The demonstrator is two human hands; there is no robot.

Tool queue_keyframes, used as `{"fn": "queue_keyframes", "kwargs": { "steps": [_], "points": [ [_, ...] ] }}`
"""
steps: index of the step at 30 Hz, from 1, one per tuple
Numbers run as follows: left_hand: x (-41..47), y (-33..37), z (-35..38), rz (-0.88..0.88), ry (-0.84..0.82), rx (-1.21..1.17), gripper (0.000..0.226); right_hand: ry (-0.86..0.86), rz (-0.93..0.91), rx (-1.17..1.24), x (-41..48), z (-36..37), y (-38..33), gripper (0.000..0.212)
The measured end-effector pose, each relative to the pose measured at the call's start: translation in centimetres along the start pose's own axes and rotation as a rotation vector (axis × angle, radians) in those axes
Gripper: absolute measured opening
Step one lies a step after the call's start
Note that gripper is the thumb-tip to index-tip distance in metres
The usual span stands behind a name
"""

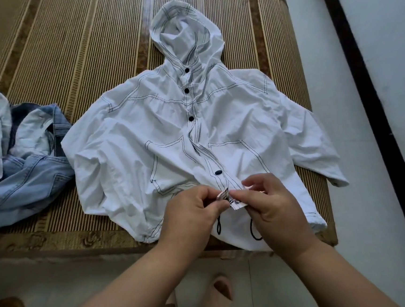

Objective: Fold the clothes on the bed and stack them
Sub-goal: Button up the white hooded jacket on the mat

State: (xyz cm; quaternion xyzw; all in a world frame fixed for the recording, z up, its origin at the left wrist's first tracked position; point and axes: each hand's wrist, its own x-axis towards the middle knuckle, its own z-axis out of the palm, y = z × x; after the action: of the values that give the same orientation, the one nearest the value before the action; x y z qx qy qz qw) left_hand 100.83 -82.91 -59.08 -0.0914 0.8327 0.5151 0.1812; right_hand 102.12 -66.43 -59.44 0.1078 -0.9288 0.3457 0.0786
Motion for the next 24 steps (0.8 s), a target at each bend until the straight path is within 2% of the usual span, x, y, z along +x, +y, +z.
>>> {"fn": "queue_keyframes", "kwargs": {
  "steps": [4,9,16,20,24],
  "points": [
    [0.0,0.0,0.1,0.077,0.013,0.001,0.023,0.042,-0.168,-0.154,0.4,-0.5,0.2,0.023],
    [0.4,0.2,0.2,0.073,0.011,-0.099,0.03,0.02,-0.197,-0.191,0.5,-0.4,0.4,0.021],
    [1.0,1.2,0.2,0.018,-0.039,-0.218,0.031,0.122,-0.144,-0.128,1.0,-0.3,0.0,0.023],
    [1.4,1.5,0.1,0.056,-0.034,-0.184,0.038,0.09,-0.114,-0.156,1.3,-0.1,-0.1,0.024],
    [1.7,1.8,-0.4,0.11,-0.077,-0.103,0.037,0.079,0.019,-0.165,1.4,-0.1,-0.5,0.026]
  ]
}}
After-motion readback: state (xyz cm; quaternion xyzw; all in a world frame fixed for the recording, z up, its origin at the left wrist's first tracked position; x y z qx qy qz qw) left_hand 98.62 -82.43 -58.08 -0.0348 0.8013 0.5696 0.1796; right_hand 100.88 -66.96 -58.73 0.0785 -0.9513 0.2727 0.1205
